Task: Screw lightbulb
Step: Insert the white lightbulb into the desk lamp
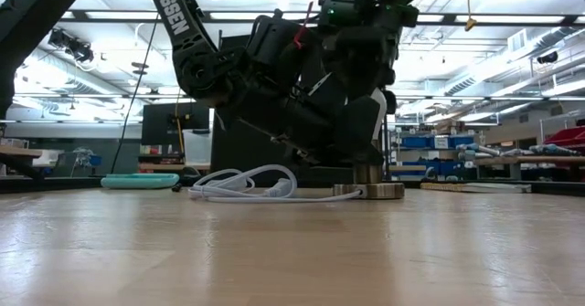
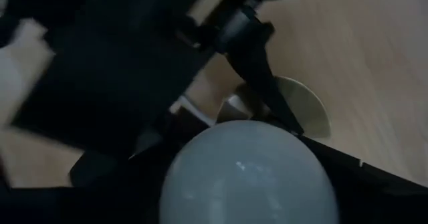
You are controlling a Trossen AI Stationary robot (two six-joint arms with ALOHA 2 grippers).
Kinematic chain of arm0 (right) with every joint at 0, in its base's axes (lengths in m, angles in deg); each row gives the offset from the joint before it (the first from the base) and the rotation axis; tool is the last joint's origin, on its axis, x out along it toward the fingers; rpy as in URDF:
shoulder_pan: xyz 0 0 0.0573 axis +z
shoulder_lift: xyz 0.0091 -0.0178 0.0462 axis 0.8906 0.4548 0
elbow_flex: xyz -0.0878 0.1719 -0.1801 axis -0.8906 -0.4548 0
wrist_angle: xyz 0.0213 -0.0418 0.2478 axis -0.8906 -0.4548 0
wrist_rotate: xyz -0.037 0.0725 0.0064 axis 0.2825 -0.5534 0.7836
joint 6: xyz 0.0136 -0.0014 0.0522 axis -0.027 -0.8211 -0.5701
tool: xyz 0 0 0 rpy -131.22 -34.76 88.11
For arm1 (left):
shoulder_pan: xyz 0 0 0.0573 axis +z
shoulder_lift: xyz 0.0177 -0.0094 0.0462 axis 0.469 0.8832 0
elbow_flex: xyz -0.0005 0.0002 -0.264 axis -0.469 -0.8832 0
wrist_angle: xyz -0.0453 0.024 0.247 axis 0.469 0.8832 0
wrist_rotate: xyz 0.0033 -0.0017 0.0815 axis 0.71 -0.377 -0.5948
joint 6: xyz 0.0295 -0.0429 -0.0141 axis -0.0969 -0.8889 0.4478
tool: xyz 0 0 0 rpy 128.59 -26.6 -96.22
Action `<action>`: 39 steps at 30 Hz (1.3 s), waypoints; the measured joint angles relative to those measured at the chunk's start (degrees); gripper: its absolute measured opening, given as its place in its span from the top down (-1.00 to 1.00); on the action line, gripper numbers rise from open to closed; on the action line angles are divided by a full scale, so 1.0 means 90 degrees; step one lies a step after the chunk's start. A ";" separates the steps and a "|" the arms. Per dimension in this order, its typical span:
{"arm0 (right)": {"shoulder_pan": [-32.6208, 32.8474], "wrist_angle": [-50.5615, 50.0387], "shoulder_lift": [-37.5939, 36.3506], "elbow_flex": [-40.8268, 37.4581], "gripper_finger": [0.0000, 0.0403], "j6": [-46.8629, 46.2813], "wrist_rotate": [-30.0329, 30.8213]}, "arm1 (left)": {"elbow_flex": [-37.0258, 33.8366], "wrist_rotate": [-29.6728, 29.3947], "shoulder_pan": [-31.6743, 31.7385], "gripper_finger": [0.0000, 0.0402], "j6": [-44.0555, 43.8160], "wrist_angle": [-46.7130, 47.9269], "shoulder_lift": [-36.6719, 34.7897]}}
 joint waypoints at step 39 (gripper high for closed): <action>-0.0329 0.4643 -0.3545 -0.4666 -0.77 0.0527 -0.0622 | 0.0008 0.0177 -0.0047 0.04 -0.0051 0.0200 -0.0010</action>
